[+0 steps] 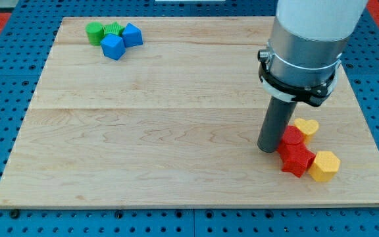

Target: Place the green star to the left of the yellow heart

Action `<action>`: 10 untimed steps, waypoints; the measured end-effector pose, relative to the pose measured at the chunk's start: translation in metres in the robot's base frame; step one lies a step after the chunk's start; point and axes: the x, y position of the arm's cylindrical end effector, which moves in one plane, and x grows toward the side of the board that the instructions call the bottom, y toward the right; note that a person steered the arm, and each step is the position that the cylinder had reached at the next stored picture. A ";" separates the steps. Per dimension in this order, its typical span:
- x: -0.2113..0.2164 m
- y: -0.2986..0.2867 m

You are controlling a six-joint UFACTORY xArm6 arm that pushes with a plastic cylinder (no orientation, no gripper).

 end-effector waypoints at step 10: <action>-0.158 -0.150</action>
